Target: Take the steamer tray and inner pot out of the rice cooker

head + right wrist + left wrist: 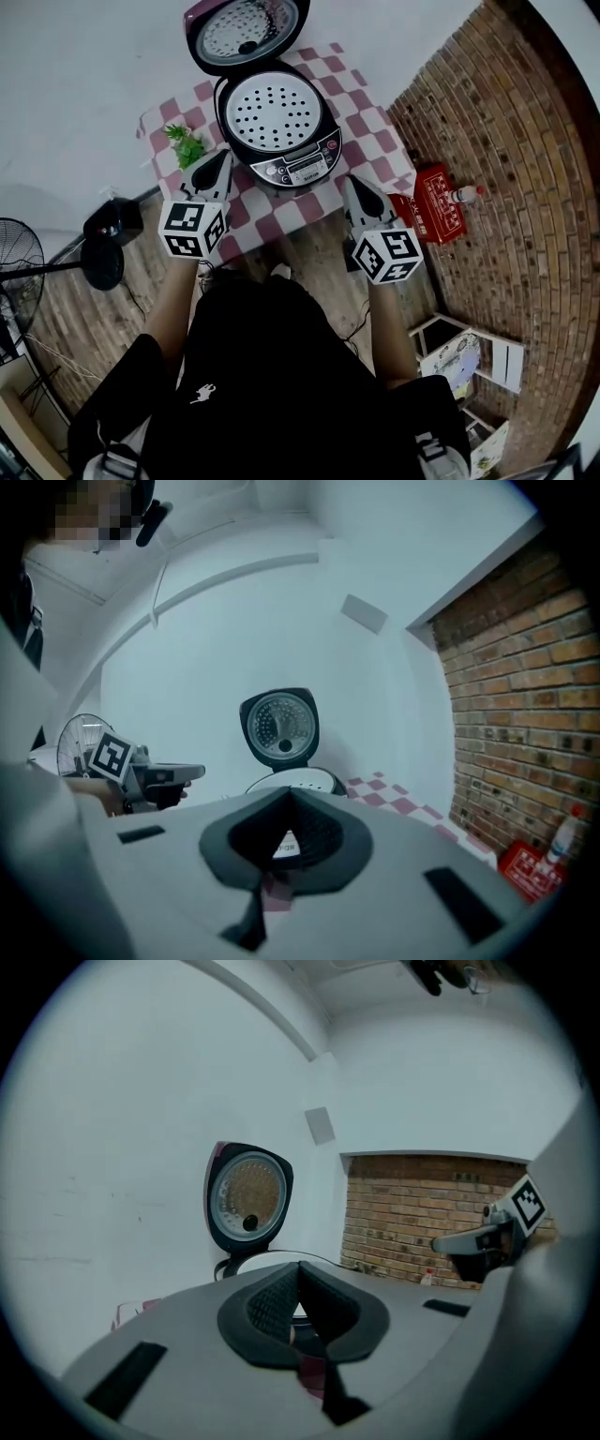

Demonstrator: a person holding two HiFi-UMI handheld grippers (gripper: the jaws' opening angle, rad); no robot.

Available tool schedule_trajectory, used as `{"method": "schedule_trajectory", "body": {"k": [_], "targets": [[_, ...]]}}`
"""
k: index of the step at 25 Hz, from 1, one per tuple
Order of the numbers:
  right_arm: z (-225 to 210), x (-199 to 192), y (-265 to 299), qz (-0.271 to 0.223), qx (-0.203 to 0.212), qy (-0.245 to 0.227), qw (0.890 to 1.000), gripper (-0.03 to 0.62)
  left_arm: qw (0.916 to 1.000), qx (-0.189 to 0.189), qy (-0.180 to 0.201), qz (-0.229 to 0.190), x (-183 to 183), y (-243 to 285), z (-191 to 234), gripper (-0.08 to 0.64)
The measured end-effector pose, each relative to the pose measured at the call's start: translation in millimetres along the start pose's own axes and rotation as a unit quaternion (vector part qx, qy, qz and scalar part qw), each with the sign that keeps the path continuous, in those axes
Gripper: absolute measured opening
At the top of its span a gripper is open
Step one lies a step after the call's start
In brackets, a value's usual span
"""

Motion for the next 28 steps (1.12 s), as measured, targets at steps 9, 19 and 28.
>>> {"method": "schedule_trajectory", "body": {"k": [9, 19, 28], "targets": [[-25.4, 16.9, 58.1, 0.063, -0.006, -0.073, 0.995, 0.002, 0.9993, 0.036, -0.011, 0.009, 7.6, 24.7, 17.9, 0.002], [-37.5, 46.9, 129.8, 0.117, -0.027, -0.170, 0.978, 0.003, 0.9965, 0.063, -0.021, 0.050, -0.2, 73.6, 57.2, 0.002], [-28.5, 52.5, 172.0, 0.147, -0.039, -0.217, 0.964, 0.003, 0.9931, 0.051, -0.053, 0.091, -12.0, 118.3, 75.1, 0.204]]}}
Point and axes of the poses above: the fingertips, and each gripper's own axes: y forward along the fingers, z to its left, x out of its top, the point moved 6 cm from there along -y, backward along the fingers, and after that the axes turned 6 degrees about z, right-handed, at the moved point
